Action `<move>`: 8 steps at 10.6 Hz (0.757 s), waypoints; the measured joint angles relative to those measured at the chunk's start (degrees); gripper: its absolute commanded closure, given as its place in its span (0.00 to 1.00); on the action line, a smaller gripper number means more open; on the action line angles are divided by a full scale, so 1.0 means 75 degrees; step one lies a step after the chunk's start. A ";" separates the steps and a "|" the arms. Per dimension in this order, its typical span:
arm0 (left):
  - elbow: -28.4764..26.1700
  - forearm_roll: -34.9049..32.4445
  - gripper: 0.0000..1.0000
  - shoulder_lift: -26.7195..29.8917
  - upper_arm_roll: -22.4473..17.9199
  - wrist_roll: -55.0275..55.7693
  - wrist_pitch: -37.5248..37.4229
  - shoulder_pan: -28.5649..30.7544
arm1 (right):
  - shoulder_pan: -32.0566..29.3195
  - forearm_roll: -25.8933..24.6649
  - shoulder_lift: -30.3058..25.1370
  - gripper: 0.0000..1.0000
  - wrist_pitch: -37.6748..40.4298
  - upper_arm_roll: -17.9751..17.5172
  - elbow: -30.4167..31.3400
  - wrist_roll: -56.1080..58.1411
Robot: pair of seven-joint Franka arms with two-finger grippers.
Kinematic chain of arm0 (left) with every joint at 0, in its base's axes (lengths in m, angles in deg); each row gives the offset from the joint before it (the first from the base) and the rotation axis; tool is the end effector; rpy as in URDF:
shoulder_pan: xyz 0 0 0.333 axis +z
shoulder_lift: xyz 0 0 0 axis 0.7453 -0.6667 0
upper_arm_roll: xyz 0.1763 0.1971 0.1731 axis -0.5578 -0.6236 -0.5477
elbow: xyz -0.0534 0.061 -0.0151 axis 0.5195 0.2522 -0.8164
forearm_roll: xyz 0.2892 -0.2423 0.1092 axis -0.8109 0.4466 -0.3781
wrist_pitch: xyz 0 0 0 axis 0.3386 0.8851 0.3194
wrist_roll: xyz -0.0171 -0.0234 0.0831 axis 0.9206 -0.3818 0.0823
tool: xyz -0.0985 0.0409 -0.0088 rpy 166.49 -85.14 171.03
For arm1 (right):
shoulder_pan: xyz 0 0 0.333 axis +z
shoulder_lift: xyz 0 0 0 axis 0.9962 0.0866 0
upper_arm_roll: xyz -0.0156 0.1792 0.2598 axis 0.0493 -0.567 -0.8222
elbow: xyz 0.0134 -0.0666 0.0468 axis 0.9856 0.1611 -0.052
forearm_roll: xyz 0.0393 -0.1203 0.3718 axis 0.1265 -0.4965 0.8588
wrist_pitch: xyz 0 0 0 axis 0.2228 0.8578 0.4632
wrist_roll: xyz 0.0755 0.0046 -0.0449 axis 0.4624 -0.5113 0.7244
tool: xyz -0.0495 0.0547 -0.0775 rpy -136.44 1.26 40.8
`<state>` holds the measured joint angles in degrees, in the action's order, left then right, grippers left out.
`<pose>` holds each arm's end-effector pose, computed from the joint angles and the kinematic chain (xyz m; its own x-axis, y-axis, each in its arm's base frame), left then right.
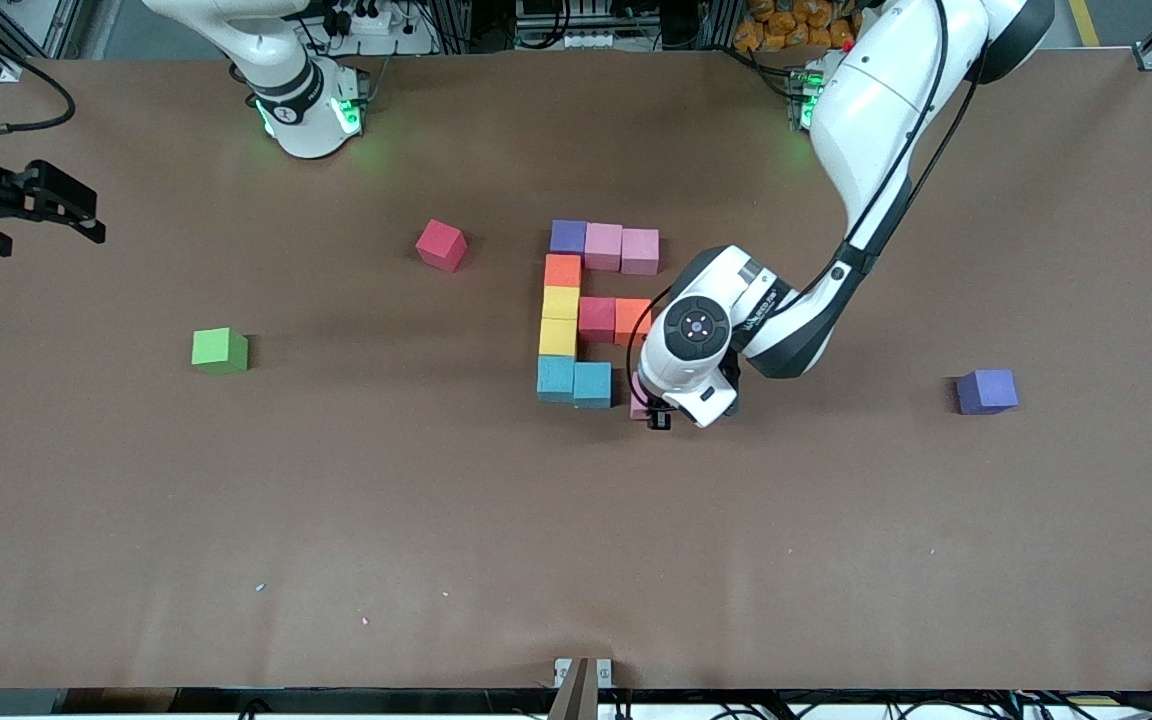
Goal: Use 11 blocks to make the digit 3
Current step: 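Carry the pink cube with the left gripper toward the cyan cubes, then lower the pink cube beside the cyan cube with the left gripper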
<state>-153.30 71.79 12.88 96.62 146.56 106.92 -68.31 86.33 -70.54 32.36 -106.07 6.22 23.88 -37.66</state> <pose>0.5777 -0.4144 0.2313 0.0265 0.9983 -0.0525 0.9967 -0.0304 -0.0757 0.5333 0.0027 0.6464 0.9883 0.1497 -0.0278 0.1497 -0.9887 -0.0041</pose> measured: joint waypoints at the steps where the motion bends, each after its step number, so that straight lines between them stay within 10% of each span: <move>1: 0.0003 0.0000 1.00 -0.0001 0.0000 0.0074 -0.0004 -0.0010 | 0.0000 0.0000 0.0000 0.00 0.0001 0.0000 0.0000 0.0000; 8: 0.0013 0.0000 1.00 -0.0184 -0.0002 0.0243 -0.0022 -0.0253 | 0.0000 0.0000 0.0000 0.00 0.0005 -0.0011 0.0000 0.0000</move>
<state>-153.20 71.80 11.49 96.61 148.38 106.75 -70.21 86.33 -70.54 32.36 -106.03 6.14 23.88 -37.66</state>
